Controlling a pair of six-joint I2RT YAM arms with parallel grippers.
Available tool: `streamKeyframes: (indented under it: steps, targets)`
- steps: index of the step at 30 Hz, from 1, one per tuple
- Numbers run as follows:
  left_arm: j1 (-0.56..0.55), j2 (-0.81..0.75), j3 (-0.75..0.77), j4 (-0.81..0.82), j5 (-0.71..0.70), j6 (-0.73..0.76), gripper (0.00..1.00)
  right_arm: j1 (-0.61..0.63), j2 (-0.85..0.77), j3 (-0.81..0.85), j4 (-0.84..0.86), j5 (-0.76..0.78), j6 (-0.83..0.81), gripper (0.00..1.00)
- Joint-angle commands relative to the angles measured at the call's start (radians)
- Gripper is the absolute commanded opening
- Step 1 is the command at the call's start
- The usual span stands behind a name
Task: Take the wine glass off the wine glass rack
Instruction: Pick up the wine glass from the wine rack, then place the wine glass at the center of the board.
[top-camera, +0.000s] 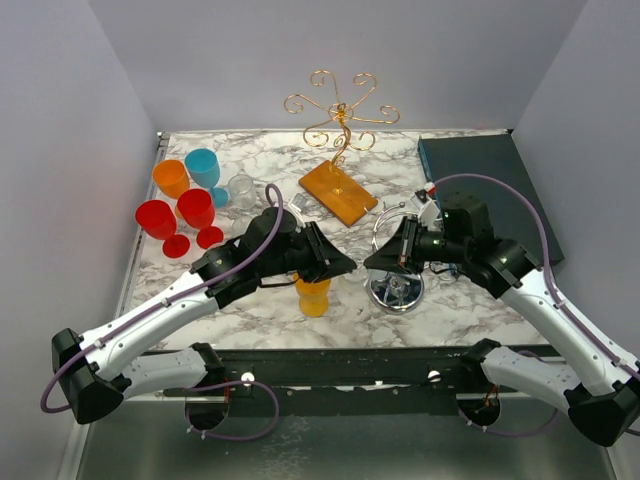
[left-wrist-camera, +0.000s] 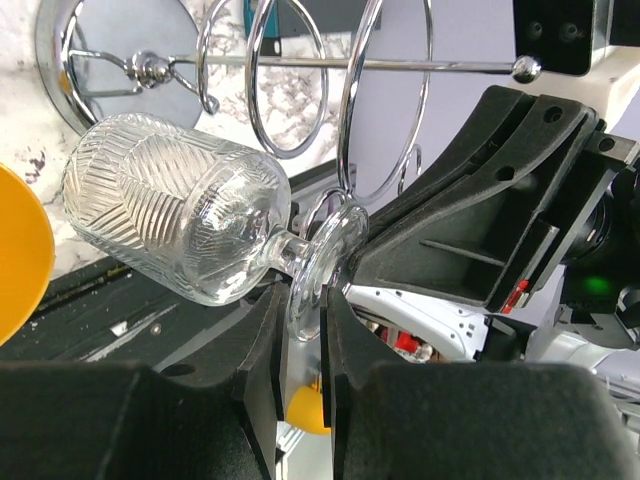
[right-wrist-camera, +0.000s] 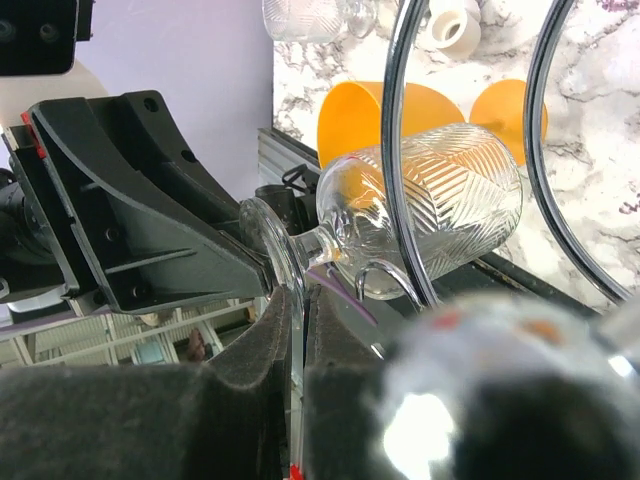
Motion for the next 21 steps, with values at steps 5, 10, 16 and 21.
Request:
streamKeyframes:
  steps: [5, 10, 16, 21]
  targets:
    - [-0.014, -0.045, 0.086, 0.067, -0.121, 0.039, 0.14, 0.019, 0.029, 0.061, 0.12, 0.031, 0.022, 0.01]
    - [-0.015, -0.05, 0.134, 0.077, -0.159, 0.06, 0.14, 0.019, 0.049, 0.112, 0.148, 0.05, 0.026, 0.01]
    - [-0.014, -0.069, 0.161, 0.083, -0.198, 0.072, 0.09, 0.019, 0.075, 0.138, 0.179, 0.045, 0.032, 0.0]
    - [-0.014, -0.093, 0.152, 0.103, -0.233, 0.066, 0.04, 0.02, 0.083, 0.143, 0.214, 0.035, 0.042, 0.01]
